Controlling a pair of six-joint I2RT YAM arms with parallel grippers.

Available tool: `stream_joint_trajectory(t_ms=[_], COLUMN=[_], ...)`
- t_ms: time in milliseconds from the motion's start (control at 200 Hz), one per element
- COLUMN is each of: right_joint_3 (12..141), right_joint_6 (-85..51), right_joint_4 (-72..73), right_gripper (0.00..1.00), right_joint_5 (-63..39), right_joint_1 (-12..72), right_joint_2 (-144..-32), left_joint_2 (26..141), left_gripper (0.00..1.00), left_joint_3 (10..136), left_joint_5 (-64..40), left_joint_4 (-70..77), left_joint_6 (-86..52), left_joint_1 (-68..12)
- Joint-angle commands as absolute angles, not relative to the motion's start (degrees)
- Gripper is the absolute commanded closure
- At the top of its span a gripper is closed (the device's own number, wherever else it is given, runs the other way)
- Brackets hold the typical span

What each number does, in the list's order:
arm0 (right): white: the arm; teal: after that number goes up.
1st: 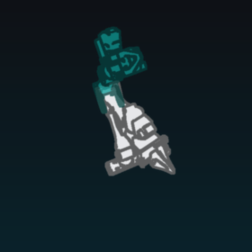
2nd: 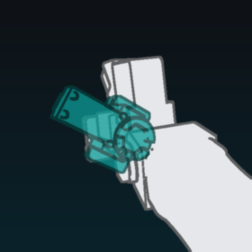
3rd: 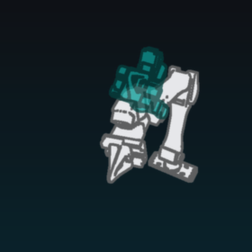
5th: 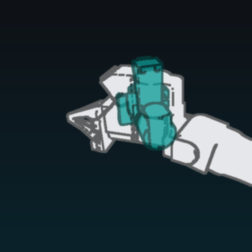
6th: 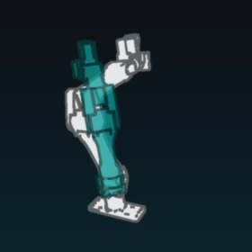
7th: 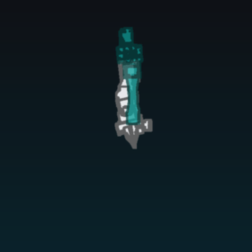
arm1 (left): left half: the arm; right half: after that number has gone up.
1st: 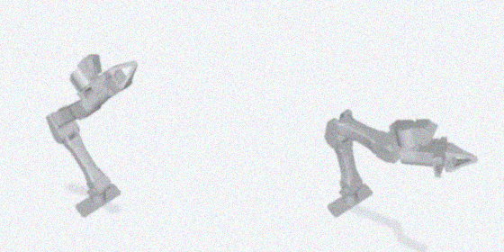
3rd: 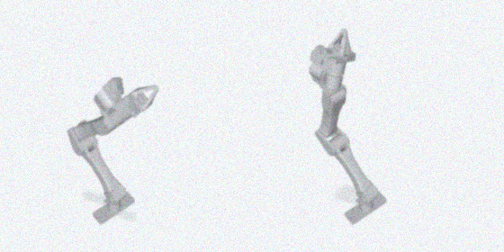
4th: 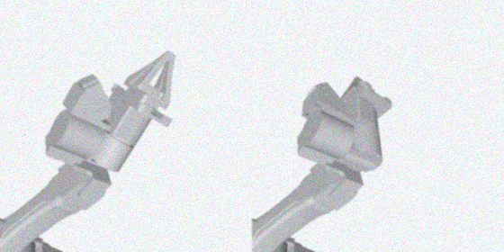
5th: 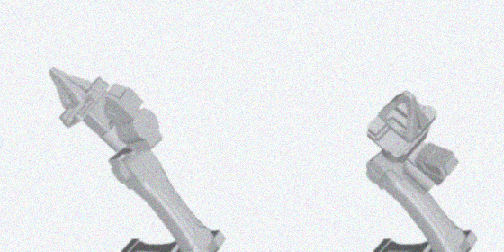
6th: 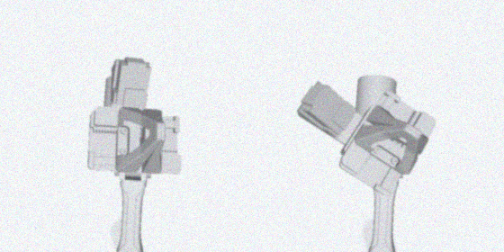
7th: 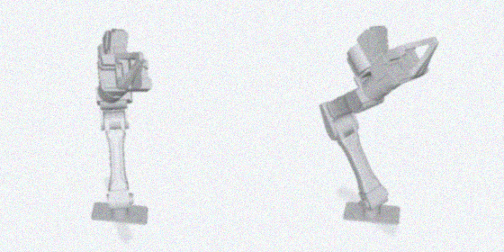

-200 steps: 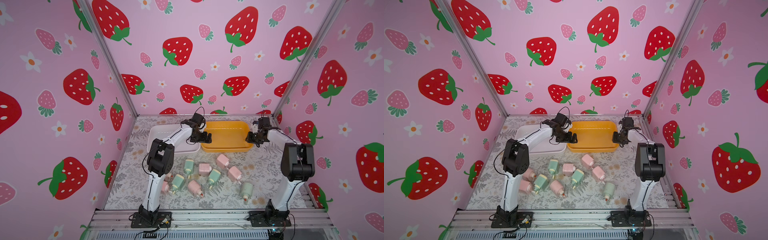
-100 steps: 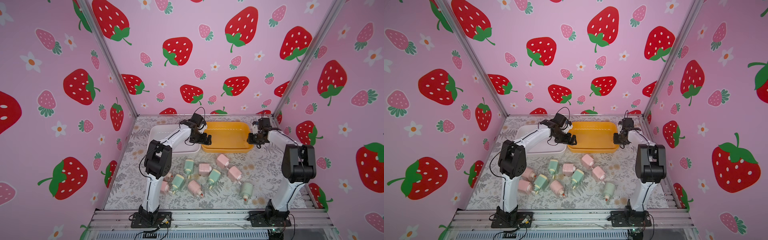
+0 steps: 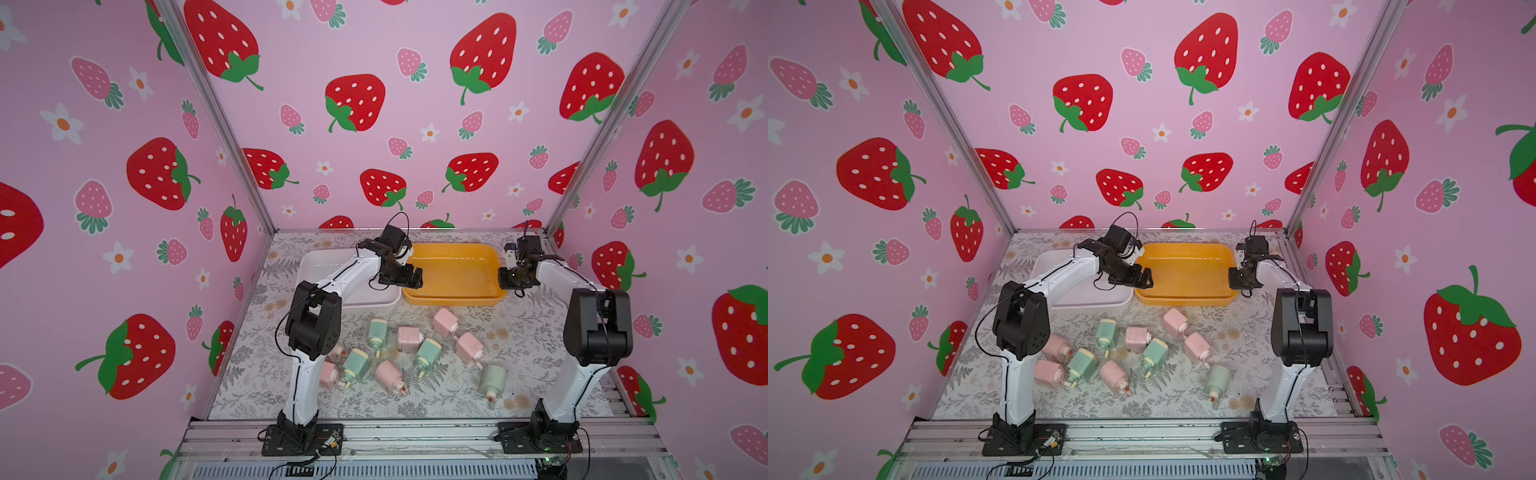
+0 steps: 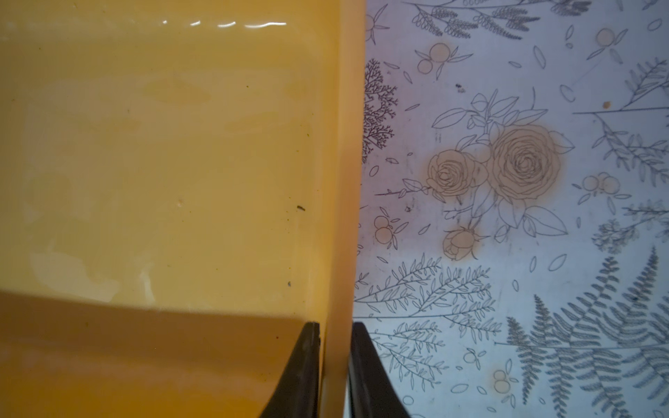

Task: Place the pencil sharpeners by color into the storage box
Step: Move the storage box to the center of the board.

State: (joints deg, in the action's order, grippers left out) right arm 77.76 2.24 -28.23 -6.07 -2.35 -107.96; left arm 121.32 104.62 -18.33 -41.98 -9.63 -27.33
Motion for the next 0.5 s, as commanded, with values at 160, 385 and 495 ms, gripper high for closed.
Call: stream_joint_trajectory(t_ms=[160,385,495], right_joint_3=[77.35,77.0,76.86], right_joint_6=[5.58,2.48,1.26], right_joint_4=[-29.79,-30.18,-31.79], right_gripper=[0.95,0.96,0.94], right_joint_5=[-4.7,-5.27,-3.87], right_joint_1=[-2.75,-2.58,-2.43], right_joint_2=[-106.54,-105.37,-104.53], left_joint_2=[121.11,121.71,121.64], left_gripper=[0.0,0.0,0.01], left_joint_3=[104.25,105.29,105.24], left_joint_5=[-17.4,-17.05,-17.5], left_joint_4=[-41.84,-42.78,-42.85], left_joint_6=[-10.77,-10.05,-10.03], left_joint_1=[-27.03,-27.02,-27.03])
